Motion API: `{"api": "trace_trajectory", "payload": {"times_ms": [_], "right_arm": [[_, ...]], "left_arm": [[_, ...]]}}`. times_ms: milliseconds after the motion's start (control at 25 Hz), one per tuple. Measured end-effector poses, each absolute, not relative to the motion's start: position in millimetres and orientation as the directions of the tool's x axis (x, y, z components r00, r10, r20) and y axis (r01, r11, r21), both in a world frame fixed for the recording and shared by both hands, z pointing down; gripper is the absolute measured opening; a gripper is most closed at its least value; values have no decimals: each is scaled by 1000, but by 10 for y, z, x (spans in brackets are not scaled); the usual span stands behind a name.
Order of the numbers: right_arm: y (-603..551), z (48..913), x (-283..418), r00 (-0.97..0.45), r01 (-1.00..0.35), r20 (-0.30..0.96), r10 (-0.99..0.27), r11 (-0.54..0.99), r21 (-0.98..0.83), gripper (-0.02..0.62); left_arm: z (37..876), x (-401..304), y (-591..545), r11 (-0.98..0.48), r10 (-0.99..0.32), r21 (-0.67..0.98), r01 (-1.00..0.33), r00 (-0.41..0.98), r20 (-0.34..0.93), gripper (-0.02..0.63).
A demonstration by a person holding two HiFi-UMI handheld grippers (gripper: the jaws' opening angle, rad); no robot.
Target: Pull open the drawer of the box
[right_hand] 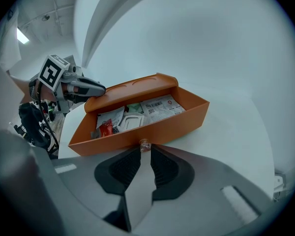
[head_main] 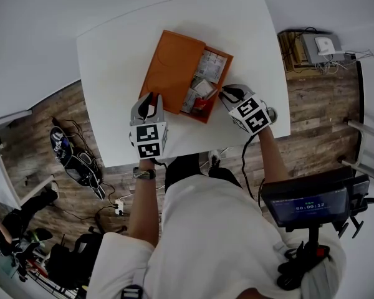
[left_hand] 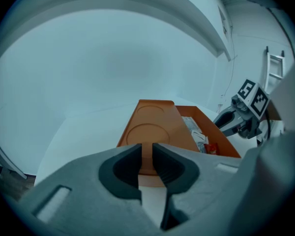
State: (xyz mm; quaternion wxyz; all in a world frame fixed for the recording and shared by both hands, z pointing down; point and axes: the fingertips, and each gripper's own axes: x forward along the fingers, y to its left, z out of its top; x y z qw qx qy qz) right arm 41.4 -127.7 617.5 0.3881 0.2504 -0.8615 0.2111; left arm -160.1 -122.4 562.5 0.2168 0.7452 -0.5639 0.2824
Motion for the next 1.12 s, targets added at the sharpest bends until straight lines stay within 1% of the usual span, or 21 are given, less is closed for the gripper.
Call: {"api": "trace_trajectory", "payload": {"times_ms": [400,1120], "right_arm": [[-1266,6193,592,-554,-626,783,-284,761,-167,67],[-1301,6189,636,-549,-649,778,-306,742,-167,67]], "left_arm": [[5667,-1617,-1261,-272,-718,2,-962,204,665,74],[5672,-1605,-1286,-273,-716,4,-962,206,667,74]]}}
